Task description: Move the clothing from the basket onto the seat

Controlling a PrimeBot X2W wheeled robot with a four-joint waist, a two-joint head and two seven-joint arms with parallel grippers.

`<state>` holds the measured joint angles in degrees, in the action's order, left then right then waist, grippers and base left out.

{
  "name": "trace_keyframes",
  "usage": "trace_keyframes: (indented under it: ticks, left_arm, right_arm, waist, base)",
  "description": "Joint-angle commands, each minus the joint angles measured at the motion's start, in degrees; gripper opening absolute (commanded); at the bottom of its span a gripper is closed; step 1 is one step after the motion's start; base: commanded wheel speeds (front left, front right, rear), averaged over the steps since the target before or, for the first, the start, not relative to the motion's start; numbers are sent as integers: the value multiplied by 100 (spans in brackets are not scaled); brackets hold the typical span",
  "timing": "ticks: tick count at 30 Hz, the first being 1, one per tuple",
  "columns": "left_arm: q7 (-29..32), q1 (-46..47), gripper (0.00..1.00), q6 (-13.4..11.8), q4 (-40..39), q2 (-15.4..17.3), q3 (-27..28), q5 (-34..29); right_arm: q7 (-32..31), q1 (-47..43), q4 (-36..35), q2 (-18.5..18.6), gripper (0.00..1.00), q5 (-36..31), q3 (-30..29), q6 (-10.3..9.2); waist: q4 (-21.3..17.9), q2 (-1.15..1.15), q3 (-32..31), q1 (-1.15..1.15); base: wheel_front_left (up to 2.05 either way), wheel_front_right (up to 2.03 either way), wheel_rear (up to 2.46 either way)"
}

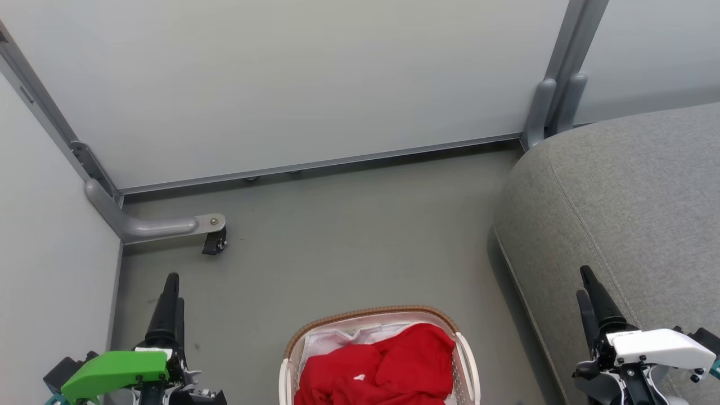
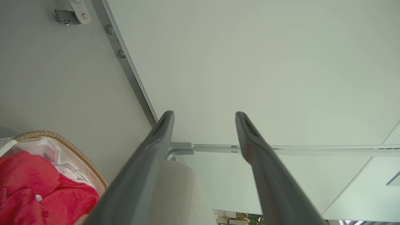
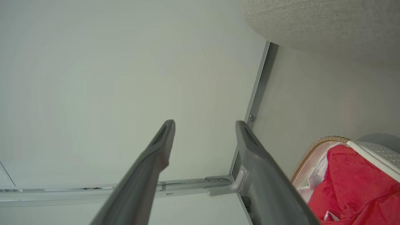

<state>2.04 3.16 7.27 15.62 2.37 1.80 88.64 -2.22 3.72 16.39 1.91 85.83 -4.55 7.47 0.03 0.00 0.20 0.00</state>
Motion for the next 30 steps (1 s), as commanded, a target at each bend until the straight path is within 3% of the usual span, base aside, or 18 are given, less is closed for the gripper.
trace_keyframes:
  ticks: [1,8,30]
  left_arm:
    - [-65,38,100,9,-130,25,-27,-147]
    - [-233,8,100,7,-341,29,-68,-810]
    - [-699,-130,100,-383,-870,41,-496,-3671]
  right_arm:
    - [75,20,-109,48,100,-166,9,1]
    - [246,18,-190,56,100,-743,-22,1]
    - [715,-98,-699,74,100,-3388,127,2]
  waist:
    - [1,0,0,0]
    - [7,0,3,0]
    - [12,0,60,0]
  base:
    - [0,0,0]
    - [0,0,0]
    - [0,0,0]
